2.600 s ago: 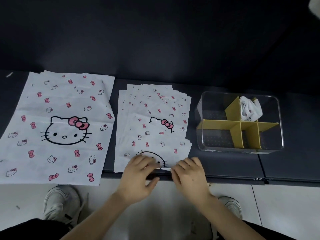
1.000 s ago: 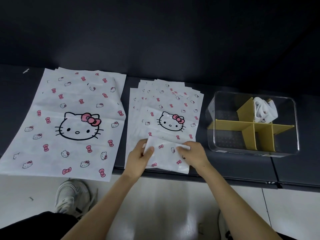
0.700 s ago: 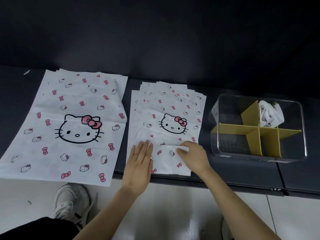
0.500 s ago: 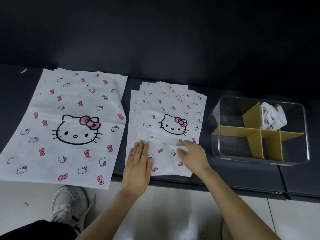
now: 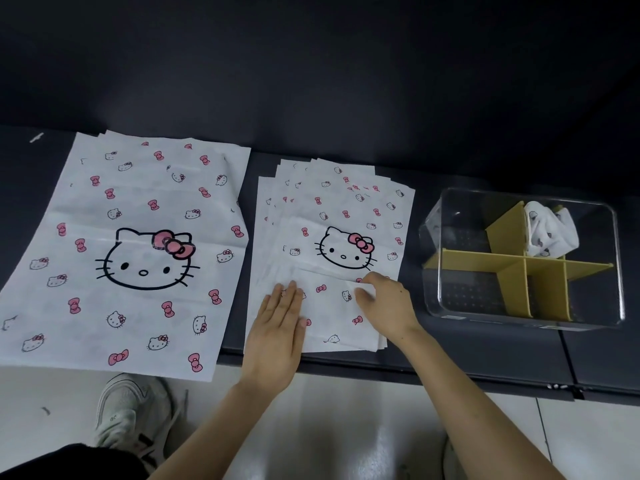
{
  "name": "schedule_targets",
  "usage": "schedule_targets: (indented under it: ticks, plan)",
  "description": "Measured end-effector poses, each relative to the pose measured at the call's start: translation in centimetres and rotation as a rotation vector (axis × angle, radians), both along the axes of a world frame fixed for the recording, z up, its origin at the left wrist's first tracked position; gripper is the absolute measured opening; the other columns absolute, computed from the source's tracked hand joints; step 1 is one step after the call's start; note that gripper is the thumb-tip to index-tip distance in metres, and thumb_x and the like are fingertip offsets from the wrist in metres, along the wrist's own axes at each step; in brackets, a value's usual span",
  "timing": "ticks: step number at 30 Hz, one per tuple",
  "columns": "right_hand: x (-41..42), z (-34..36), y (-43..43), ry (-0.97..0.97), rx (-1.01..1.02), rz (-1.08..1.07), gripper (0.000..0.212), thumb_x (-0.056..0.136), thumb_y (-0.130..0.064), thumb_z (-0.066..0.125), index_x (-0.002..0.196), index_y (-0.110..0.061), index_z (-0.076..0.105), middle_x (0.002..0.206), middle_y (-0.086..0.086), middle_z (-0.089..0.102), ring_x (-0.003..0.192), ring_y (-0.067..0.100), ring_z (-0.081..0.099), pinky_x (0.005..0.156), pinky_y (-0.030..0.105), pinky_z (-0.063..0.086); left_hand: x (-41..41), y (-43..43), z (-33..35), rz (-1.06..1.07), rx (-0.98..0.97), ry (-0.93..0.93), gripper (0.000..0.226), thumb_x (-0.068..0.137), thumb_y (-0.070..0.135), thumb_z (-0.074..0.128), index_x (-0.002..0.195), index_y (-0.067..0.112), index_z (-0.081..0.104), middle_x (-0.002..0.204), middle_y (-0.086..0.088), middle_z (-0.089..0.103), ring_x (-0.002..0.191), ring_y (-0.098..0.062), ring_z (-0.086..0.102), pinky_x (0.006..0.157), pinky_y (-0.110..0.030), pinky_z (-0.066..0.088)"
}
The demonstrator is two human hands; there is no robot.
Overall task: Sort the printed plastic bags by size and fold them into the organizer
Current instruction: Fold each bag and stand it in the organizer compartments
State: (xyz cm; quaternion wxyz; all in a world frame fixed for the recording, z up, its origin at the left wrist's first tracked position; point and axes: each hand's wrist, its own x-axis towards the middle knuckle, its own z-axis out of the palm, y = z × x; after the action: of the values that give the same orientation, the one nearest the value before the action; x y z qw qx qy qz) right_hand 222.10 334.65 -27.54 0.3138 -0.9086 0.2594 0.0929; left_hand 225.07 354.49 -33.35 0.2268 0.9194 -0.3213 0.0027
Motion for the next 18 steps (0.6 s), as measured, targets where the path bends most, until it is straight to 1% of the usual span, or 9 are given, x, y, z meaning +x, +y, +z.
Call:
schedule_targets:
  ticks: [2,5,7,9,11,13,16,18]
  plan:
    - [0.1,0.0,0.0,0.005,0.014,-0.008,0.029,0.097,-0.02,0.048,0.122,-0.009,0.057,0.117,0.007,0.064,0.108,0.022,0.056,0.079,0.02,0.033,-0.2,0.3,-0.1,-0.034,0.049,-0.022,0.048,0.1,0.027,0.028,0.136,0.002,0.047,0.146,-0.01,0.04,0.137,-0.029,0.034,0.116,-0.037,0.018]
    - [0.1,0.1,0.0,0.022,0.031,-0.019,0.03,0.097,-0.02,0.047,0.122,-0.009,0.057,0.118,0.006,0.063,0.11,0.022,0.055,0.083,0.021,0.034,-0.2,0.3,-0.1,-0.035,0.116,-0.042,0.05,0.101,0.029,0.023,0.138,0.003,0.045,0.147,-0.009,0.038,0.139,-0.028,0.032,0.116,-0.039,0.017]
    - [0.1,0.1,-0.1,0.022,0.052,-0.04,0.029,0.096,-0.02,0.047,0.121,-0.01,0.058,0.118,0.006,0.063,0.107,0.021,0.056,0.082,0.021,0.035,-0.3,0.2,0.0,-0.032,0.164,-0.045,0.05,0.102,0.03,0.021,0.139,0.004,0.044,0.148,-0.008,0.037,0.14,-0.026,0.03,0.115,-0.041,0.017]
    - [0.1,0.1,-0.1,0.022,0.067,-0.055,0.029,0.096,-0.021,0.048,0.121,-0.011,0.058,0.117,0.006,0.063,0.103,0.02,0.057,0.079,0.019,0.035,-0.3,0.2,0.1,-0.023,0.21,-0.058,0.053,0.102,0.031,0.019,0.138,0.005,0.047,0.147,-0.009,0.04,0.139,-0.027,0.03,0.114,-0.046,0.017]
    - [0.2,0.0,-0.1,0.024,0.068,-0.054,0.028,0.096,-0.021,0.048,0.12,-0.012,0.059,0.115,0.006,0.063,0.094,0.017,0.055,0.073,0.018,0.032,-0.2,0.1,0.5,-0.011,0.253,-0.093,0.053,0.101,0.032,0.022,0.131,0.004,0.054,0.14,-0.013,0.05,0.135,-0.031,0.035,0.113,-0.053,0.016]
    - [0.2,0.0,-0.1,0.026,0.074,-0.053,0.028,0.096,-0.021,0.048,0.12,-0.012,0.059,0.114,0.006,0.063,0.087,0.013,0.049,0.071,0.017,0.03,0.4,-0.3,1.3,-0.066,0.305,-0.153,0.048,0.095,0.03,0.03,0.119,0.0,0.059,0.133,-0.017,0.053,0.133,-0.037,0.038,0.111,-0.058,0.015]
    - [0.2,-0.1,-0.2,0.008,0.09,-0.065,0.027,0.095,-0.02,0.049,0.117,-0.011,0.06,0.112,0.007,0.064,0.085,0.011,0.048,0.074,0.019,0.033,2.0,-0.6,2.1,-0.248,0.36,-0.224,0.046,0.088,0.027,0.034,0.106,-0.005,0.061,0.138,-0.025,0.047,0.134,-0.038,0.037,0.112,-0.053,0.019]
    - [0.1,-0.1,-0.1,0.002,0.095,-0.07,0.026,0.095,-0.02,0.049,0.116,-0.01,0.06,0.112,0.007,0.064,0.086,0.013,0.051,0.074,0.02,0.033,2.9,-0.3,1.7,-0.314,0.358,-0.209,0.048,0.089,0.028,0.034,0.109,-0.007,0.06,0.141,-0.026,0.043,0.136,-0.035,0.037,0.112,-0.048,0.023]
